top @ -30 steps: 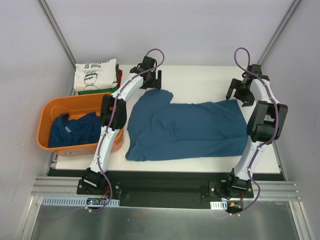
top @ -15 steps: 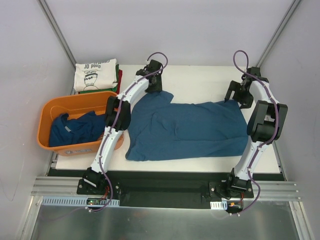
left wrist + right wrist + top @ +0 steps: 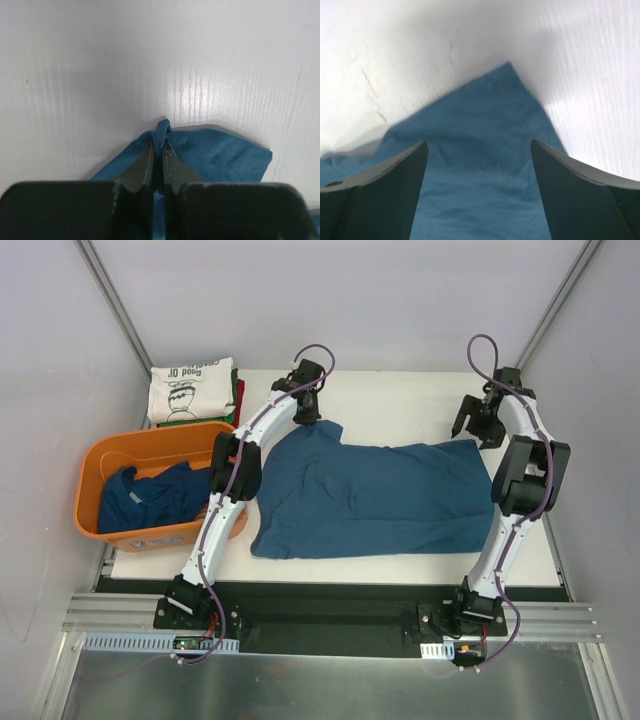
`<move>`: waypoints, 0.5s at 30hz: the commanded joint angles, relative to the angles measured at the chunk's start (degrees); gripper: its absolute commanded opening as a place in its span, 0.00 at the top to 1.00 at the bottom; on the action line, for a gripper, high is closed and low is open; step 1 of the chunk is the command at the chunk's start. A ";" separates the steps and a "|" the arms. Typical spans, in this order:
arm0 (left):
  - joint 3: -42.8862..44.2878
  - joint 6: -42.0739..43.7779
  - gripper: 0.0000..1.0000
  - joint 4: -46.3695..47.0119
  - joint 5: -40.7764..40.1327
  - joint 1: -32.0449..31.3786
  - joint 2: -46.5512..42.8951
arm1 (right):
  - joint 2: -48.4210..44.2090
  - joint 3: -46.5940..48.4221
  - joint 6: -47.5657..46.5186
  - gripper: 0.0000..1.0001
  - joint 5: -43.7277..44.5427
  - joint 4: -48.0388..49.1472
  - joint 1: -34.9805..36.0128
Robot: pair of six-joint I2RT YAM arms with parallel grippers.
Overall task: Fold and stack the t-shirts
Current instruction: Fold the tshirt
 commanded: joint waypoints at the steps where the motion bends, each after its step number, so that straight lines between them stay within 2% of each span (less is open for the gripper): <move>1: -0.47 0.89 1.00 0.84 1.40 0.30 -5.89 | 4.82 7.32 0.34 0.15 2.97 -2.41 -0.42; 10: -2.94 1.68 1.00 1.64 1.14 0.12 -8.35 | 14.31 19.44 -0.45 0.29 5.97 -5.66 -0.77; 15: -3.38 1.86 1.00 1.72 0.00 0.12 -8.62 | 14.94 19.73 -0.54 0.44 6.14 -7.25 -0.68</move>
